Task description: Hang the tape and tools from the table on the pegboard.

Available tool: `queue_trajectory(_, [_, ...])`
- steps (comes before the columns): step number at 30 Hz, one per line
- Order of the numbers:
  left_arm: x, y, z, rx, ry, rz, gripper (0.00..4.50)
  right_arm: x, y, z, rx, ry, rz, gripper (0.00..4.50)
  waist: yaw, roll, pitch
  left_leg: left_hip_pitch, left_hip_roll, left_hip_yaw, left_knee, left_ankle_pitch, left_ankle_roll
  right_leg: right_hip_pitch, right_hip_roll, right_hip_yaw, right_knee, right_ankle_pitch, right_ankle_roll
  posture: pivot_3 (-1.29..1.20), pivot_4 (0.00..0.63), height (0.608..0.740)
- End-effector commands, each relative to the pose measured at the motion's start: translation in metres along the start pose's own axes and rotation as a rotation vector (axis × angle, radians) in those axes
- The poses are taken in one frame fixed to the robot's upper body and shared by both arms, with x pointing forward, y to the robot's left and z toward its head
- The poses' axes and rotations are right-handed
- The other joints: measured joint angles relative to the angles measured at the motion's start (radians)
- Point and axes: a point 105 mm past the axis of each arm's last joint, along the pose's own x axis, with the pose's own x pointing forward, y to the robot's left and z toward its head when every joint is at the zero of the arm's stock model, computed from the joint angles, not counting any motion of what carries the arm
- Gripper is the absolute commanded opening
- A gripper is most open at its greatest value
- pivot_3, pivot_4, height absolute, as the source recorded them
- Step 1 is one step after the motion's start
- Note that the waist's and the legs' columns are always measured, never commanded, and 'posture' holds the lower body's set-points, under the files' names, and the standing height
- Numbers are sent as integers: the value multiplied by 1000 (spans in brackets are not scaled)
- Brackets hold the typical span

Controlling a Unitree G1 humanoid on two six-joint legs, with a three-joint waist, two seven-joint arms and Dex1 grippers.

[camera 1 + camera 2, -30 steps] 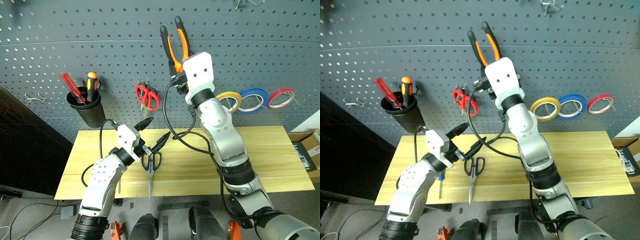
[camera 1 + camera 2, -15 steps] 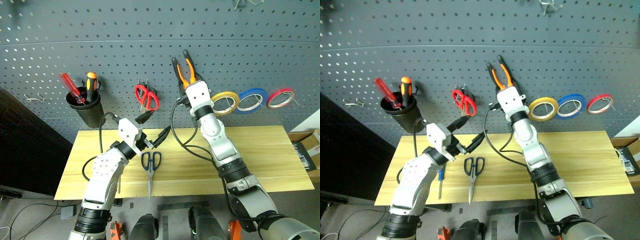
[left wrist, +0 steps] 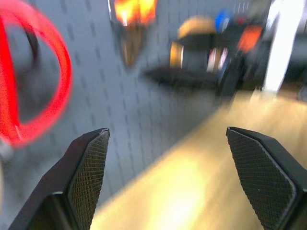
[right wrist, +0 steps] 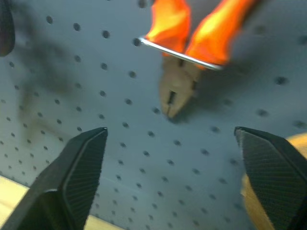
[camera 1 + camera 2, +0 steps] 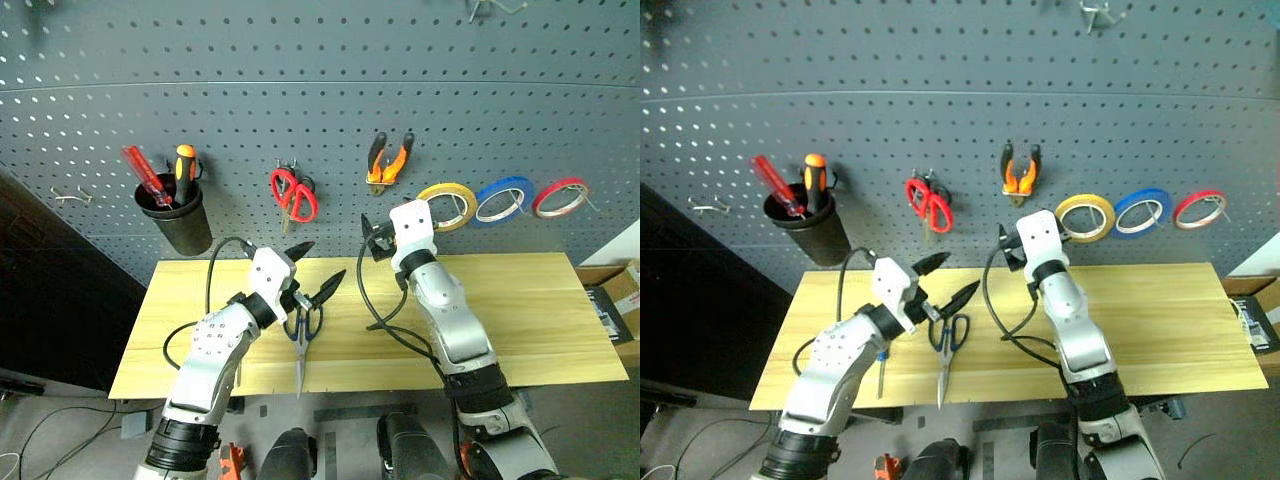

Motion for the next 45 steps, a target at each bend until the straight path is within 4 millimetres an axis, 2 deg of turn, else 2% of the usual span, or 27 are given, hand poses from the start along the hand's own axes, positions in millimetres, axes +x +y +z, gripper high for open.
queue_trajectory(1, [-11, -4, -19, -3, 145, -25, 4492, -25, 8, -3, 72, 78, 88, 4500, -1, 0, 0, 0, 0, 0, 0, 0, 0, 0, 0, 0, 0, 0, 0, 14, 221, 740])
queue_trajectory(3, [-24, 0, -47, -43, 314, 31, 4492, -51, 29, -17, 149, 202, 256, 4500, -2, 0, 0, 0, 0, 0, 0, -1, 1, 0, 0, 0, 0, 0, 0, 11, 230, 740])
queue_trajectory(5, [-35, 2, -67, -68, 441, 77, 4492, -72, 45, -24, 194, 290, 387, 4500, -4, 1, 2, 0, -1, -1, 0, -2, 4, 1, 0, 0, -1, 0, 0, 7, 238, 740])
queue_trajectory(9, [-50, -6, -99, -119, 673, 119, 4492, -100, 64, -24, 207, 380, 577, 4500, -4, 2, 3, 1, -1, -1, 0, -3, 6, 1, 0, 0, 0, 0, 0, -1, 242, 740])
queue_trajectory(11, [-50, -15, -109, -170, 730, 132, 4492, -109, 72, -19, 200, 388, 661, 4500, -3, 2, 3, 1, -1, -3, 1, -3, 6, 3, 1, -2, 0, 0, 0, -10, 242, 740])
queue_trajectory(19, [-37, -33, -134, -284, 867, 188, 4492, -119, 83, -4, 173, 366, 769, 4500, -2, 1, 3, 1, -1, -3, 1, -3, 5, 3, 0, -2, -1, 0, 0, -46, 245, 740])
queue_trajectory(24, [-27, -31, -148, -387, 916, 324, 4492, -126, 83, -1, 165, 371, 791, 4500, -1, 1, 2, 1, -2, -4, 1, -3, 5, 4, -1, -3, -2, 0, 0, -74, 246, 740])
queue_trajectory(30, [-20, -37, -152, -461, 936, 341, 4492, -131, 76, -1, 138, 390, 796, 4500, -5, 2, 2, 6, -2, -4, 1, -3, 5, 10, -1, -3, -2, 0, 0, -94, 245, 740])
queue_trajectory(32, [-21, -35, -152, -472, 933, 350, 4492, -131, 73, -1, 127, 390, 792, 4500, -6, 2, 2, 13, -2, -4, 0, -3, 5, 17, -1, -4, -4, -1, 1, -99, 242, 740])
queue_trajectory(34, [-22, -31, -151, -480, 926, 360, 3934, -131, 70, -1, 119, 392, 786, 4500, -10, 2, 2, 18, -2, -5, -1, -3, 6, 23, -1, -4, -7, -1, 2, -100, 240, 740])
queue_trajectory(43, [-26, -18, -149, -478, 909, 376, 1285, -132, 64, -2, 95, 395, 771, 4500, -18, 2, 2, 17, -2, -5, -3, -3, 5, 22, -1, -4, -9, -2, 3, -99, 231, 740])
queue_trajectory(45, [-25, -17, -148, -478, 901, 373, 1137, -132, 63, -2, 94, 398, 769, 4500, -18, 2, 2, 17, -2, -6, -3, -3, 5, 22, -1, -4, -11, -2, 3, -96, 225, 740])
